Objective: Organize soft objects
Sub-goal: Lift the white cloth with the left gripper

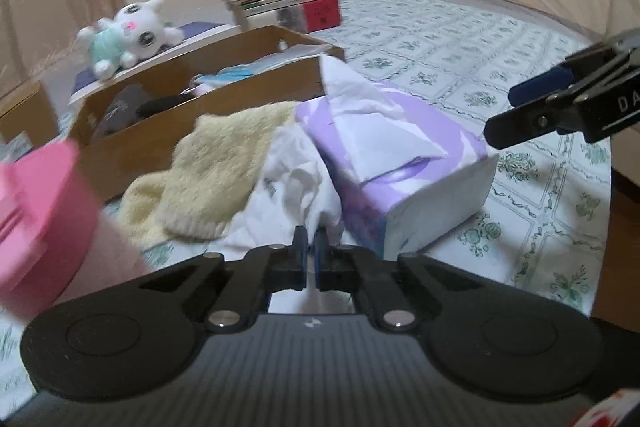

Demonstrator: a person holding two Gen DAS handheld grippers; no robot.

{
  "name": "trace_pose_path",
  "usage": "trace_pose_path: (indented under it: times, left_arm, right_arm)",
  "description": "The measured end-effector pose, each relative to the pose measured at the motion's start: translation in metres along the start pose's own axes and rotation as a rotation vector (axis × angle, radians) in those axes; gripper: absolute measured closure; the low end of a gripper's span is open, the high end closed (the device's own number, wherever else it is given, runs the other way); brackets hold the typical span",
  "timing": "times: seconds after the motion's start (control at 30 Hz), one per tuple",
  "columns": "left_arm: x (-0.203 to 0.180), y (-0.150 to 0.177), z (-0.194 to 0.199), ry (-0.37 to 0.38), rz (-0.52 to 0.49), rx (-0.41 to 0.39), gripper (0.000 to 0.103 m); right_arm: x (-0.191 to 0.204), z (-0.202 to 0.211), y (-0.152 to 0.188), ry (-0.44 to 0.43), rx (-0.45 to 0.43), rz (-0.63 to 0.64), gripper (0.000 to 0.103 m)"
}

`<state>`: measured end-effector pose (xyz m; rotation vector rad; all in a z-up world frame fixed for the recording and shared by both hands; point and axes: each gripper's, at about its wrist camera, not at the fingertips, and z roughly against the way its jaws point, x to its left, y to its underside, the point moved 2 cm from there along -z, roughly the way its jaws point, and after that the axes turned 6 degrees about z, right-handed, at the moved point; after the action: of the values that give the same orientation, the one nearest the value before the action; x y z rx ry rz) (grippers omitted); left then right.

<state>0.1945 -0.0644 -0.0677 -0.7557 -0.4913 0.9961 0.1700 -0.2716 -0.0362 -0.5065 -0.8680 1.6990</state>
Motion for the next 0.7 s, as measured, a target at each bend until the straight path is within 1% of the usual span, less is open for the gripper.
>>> trace_pose_path:
  times: [0.1, 0.2, 0.3, 0.4, 0.47, 0.53, 0.57, 0.6, 0.67, 0.7]
  left_arm:
    - [0.012, 0.01, 0.024, -0.063, 0.077, 0.008, 0.101]
    - [0.026, 0.022, 0.048, -0.112, 0.152, 0.036, 0.101]
    - [0.032, 0.034, 0.067, -0.127, 0.169, 0.059, 0.101]
    - [0.033, 0.043, 0.075, -0.114, 0.17, 0.072, 0.101]
    - [0.033, 0.046, 0.075, -0.106, 0.179, 0.072, 0.098]
    - [0.031, 0.045, 0.073, -0.097, 0.19, 0.073, 0.091]
    - [0.03, 0.045, 0.072, -0.09, 0.189, 0.069, 0.077]
    - [0.028, 0.044, 0.071, -0.089, 0.184, 0.063, 0.06]
    - [0.024, 0.043, 0.068, -0.08, 0.169, 0.052, 0.046]
    - [0.022, 0.042, 0.065, -0.068, 0.158, 0.053, 0.042]
  right_arm:
    - [0.006, 0.005, -0.001, -0.005, -0.011, 0.008, 0.028]
    - [0.011, 0.009, -0.002, -0.014, -0.018, 0.01, 0.028]
    - [0.02, 0.012, -0.003, -0.025, -0.024, 0.017, 0.028]
    - [0.029, 0.013, -0.005, -0.039, -0.031, 0.024, 0.028]
    - [0.035, 0.014, -0.006, -0.044, -0.034, 0.031, 0.028]
    - [0.039, 0.014, -0.007, -0.047, -0.036, 0.038, 0.028]
    - [0.041, 0.015, -0.008, -0.046, -0.036, 0.042, 0.028]
    - [0.042, 0.015, -0.008, -0.043, -0.036, 0.045, 0.028]
    - [0.041, 0.014, -0.008, -0.038, -0.033, 0.045, 0.028]
    - [0.041, 0.014, -0.008, -0.036, -0.031, 0.044, 0.028]
